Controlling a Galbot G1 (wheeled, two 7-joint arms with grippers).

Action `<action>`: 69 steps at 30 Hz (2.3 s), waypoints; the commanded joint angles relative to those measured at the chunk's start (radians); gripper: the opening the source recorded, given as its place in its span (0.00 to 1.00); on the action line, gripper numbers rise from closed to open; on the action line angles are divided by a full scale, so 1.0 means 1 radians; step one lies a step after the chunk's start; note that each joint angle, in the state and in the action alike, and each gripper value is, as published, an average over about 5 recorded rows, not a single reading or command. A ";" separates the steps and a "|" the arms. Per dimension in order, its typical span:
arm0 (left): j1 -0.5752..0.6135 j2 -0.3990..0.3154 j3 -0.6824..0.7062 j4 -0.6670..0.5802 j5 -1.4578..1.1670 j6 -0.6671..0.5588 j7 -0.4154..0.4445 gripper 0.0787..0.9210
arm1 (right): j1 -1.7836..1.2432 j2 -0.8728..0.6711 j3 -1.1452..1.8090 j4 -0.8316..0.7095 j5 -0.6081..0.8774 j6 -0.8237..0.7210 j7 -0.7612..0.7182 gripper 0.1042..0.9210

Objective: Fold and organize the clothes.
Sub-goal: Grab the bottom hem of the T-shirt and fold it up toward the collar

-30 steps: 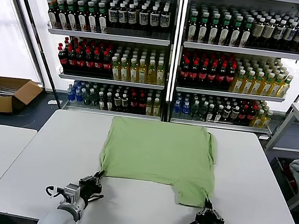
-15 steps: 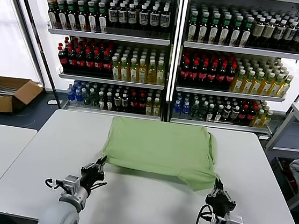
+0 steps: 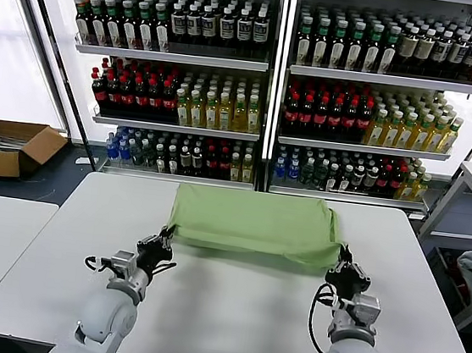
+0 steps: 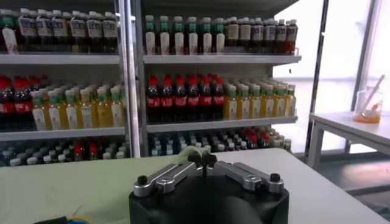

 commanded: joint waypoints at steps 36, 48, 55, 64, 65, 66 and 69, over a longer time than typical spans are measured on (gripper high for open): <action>-0.197 -0.011 0.076 0.259 0.042 0.007 0.017 0.01 | 0.342 -0.045 -0.126 -0.395 -0.027 -0.075 -0.088 0.00; -0.194 -0.017 0.055 0.241 0.054 0.034 0.002 0.15 | 0.361 -0.011 -0.119 -0.418 0.032 -0.135 -0.030 0.26; -0.164 -0.012 0.046 0.176 0.050 0.069 -0.016 0.40 | 0.377 0.012 -0.096 -0.386 0.141 -0.078 0.086 0.51; -0.097 -0.004 0.030 0.088 0.063 0.089 -0.013 0.71 | 0.253 -0.030 -0.044 -0.216 0.082 -0.137 0.073 0.82; -0.091 -0.002 0.027 0.084 0.066 0.089 -0.013 0.74 | 0.225 -0.038 -0.033 -0.197 0.077 -0.140 0.068 0.84; -0.086 0.000 0.025 0.082 0.070 0.090 -0.013 0.77 | 0.195 -0.046 -0.022 -0.180 0.074 -0.142 0.063 0.86; -0.078 0.002 0.016 0.086 0.076 0.092 -0.017 0.85 | 0.122 -0.065 0.009 -0.157 0.068 -0.143 0.051 0.88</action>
